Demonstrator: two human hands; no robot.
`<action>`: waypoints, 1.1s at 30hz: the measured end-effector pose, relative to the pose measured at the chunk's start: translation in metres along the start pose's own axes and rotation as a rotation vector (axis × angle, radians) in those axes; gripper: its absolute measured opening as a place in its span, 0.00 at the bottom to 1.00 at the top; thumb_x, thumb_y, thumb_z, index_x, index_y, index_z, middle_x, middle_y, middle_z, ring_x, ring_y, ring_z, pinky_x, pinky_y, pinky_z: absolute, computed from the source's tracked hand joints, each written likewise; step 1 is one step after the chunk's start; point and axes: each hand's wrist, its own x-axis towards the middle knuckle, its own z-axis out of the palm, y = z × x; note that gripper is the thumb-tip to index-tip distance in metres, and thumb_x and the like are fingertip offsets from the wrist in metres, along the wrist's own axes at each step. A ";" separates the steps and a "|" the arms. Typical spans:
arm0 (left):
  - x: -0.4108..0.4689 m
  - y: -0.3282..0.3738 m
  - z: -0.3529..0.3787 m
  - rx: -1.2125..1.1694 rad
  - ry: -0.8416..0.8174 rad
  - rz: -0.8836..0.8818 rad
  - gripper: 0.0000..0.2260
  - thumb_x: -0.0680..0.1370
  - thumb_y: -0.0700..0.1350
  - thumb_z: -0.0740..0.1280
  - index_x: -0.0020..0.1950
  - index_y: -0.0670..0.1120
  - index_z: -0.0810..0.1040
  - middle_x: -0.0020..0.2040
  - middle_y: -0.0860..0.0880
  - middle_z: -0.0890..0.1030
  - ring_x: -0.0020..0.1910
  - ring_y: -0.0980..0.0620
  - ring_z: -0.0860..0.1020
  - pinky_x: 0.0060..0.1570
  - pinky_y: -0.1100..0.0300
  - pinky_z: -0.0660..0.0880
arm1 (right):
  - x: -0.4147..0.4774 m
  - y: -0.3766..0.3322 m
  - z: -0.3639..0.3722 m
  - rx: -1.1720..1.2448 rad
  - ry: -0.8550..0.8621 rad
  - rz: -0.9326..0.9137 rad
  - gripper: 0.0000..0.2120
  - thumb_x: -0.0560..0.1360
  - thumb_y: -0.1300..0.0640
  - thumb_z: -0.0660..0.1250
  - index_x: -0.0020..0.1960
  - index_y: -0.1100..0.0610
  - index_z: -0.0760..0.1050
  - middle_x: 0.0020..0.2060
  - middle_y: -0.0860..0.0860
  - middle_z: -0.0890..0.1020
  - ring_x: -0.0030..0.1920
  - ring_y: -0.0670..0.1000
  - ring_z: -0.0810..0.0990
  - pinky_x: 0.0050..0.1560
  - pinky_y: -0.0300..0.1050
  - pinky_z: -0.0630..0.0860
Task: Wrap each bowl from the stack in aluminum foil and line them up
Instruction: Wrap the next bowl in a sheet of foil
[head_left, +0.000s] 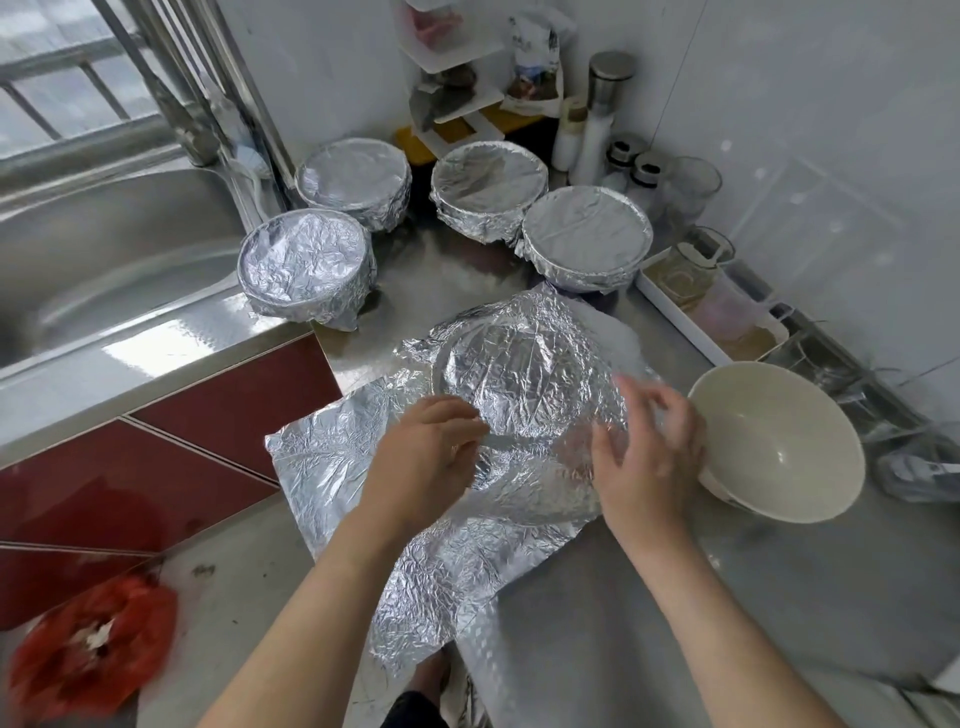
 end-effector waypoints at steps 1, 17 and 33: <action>0.001 0.003 0.002 -0.004 -0.001 0.029 0.07 0.72 0.41 0.74 0.49 0.48 0.86 0.50 0.51 0.84 0.54 0.49 0.79 0.50 0.57 0.76 | 0.002 -0.006 -0.001 0.017 -0.043 -0.140 0.17 0.71 0.61 0.73 0.60 0.58 0.79 0.56 0.58 0.77 0.57 0.58 0.73 0.54 0.48 0.66; 0.000 -0.004 0.015 0.007 0.023 0.065 0.04 0.72 0.45 0.74 0.46 0.48 0.86 0.46 0.53 0.85 0.48 0.52 0.79 0.43 0.57 0.78 | 0.007 0.001 0.026 0.052 -0.390 -0.669 0.05 0.73 0.56 0.72 0.46 0.57 0.81 0.42 0.51 0.79 0.43 0.53 0.76 0.44 0.48 0.74; 0.005 0.003 0.006 0.033 0.006 0.019 0.07 0.75 0.41 0.71 0.51 0.47 0.85 0.54 0.51 0.84 0.58 0.48 0.79 0.55 0.55 0.76 | -0.004 0.006 0.022 0.342 -0.135 0.560 0.30 0.73 0.53 0.73 0.71 0.59 0.66 0.65 0.58 0.71 0.66 0.57 0.66 0.69 0.49 0.61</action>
